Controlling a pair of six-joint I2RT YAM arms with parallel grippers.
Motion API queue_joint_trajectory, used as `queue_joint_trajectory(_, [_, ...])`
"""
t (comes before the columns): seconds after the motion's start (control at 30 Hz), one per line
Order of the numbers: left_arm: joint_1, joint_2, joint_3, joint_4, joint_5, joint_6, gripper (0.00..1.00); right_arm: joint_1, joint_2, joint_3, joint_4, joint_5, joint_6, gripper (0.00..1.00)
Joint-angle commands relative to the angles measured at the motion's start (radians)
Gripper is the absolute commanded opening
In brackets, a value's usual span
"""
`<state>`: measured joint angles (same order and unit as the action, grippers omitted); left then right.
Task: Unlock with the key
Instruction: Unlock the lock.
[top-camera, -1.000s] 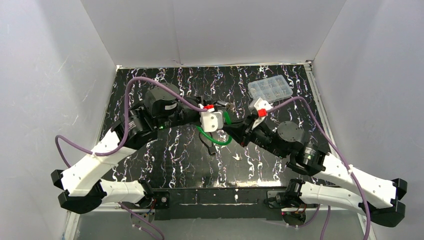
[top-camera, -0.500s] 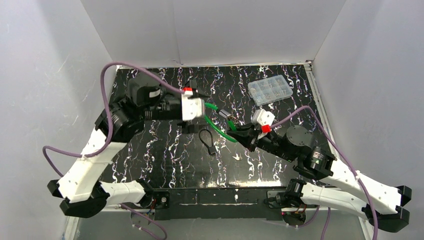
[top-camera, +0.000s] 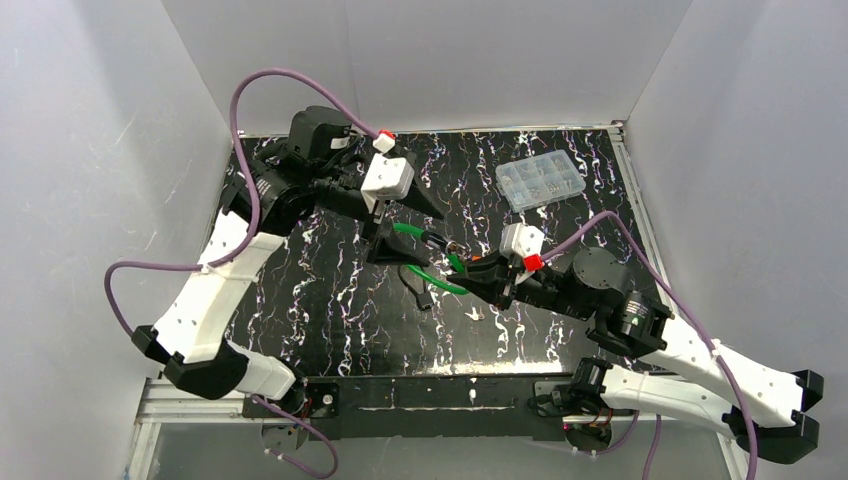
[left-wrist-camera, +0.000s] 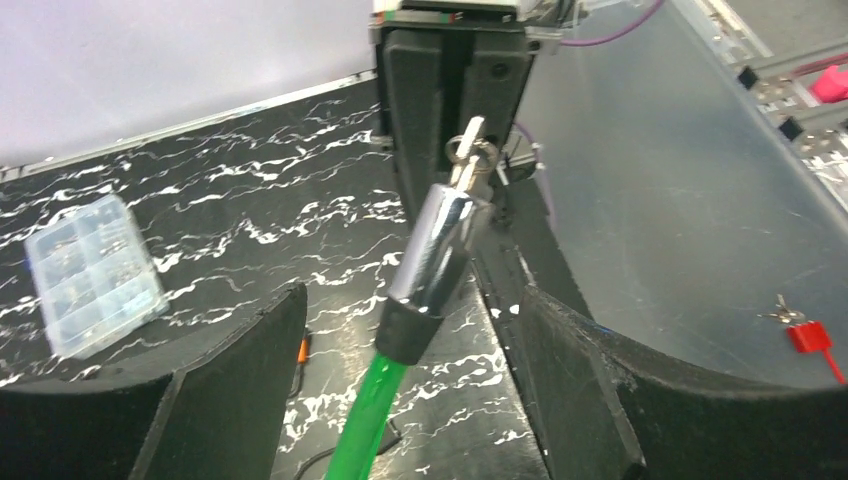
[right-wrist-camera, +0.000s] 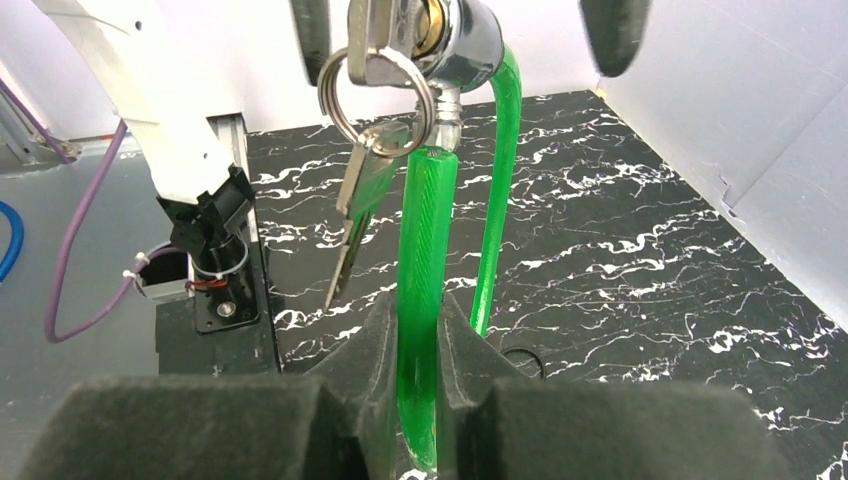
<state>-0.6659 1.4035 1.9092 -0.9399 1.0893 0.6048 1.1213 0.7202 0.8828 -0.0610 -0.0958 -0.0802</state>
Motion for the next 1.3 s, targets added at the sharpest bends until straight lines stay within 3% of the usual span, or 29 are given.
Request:
queue_joint_trajectory(0.0, [-0.017,-0.035,0.013,-0.057,0.091,-0.015,0.73,0.000,0.006,0.066,0.156,-0.022,0.017,0.01])
queue_joint_trajectory(0.3, [-0.055,-0.097,-0.080,0.082,-0.031,-0.089,0.48,0.000,0.055,0.058,0.271,-0.012,0.053,0.01])
queue_joint_trajectory(0.47, [-0.056,-0.110,-0.111,0.092,-0.050,-0.082,0.40,0.000,0.068,0.055,0.306,0.001,0.071,0.01])
queue_joint_trajectory(0.7, [-0.056,-0.112,-0.104,0.108,-0.120,-0.071,0.01,0.000,0.095,0.071,0.302,0.003,0.121,0.04])
queue_joint_trajectory(0.8, [-0.056,-0.112,-0.089,0.104,-0.188,-0.056,0.00,0.000,0.083,0.090,0.229,-0.003,0.133,0.22])
queue_joint_trajectory(0.97, [-0.057,-0.119,-0.081,0.068,-0.259,-0.002,0.00,0.000,0.012,0.114,0.094,0.017,0.122,0.36])
queue_joint_trajectory(1.13, [-0.056,-0.112,-0.060,0.002,-0.293,0.067,0.00,0.000,-0.045,0.178,-0.057,0.016,0.093,0.37])
queue_joint_trajectory(1.27, [-0.057,-0.103,-0.036,-0.034,-0.309,0.098,0.00,0.000,-0.040,0.238,-0.076,0.030,0.083,0.37])
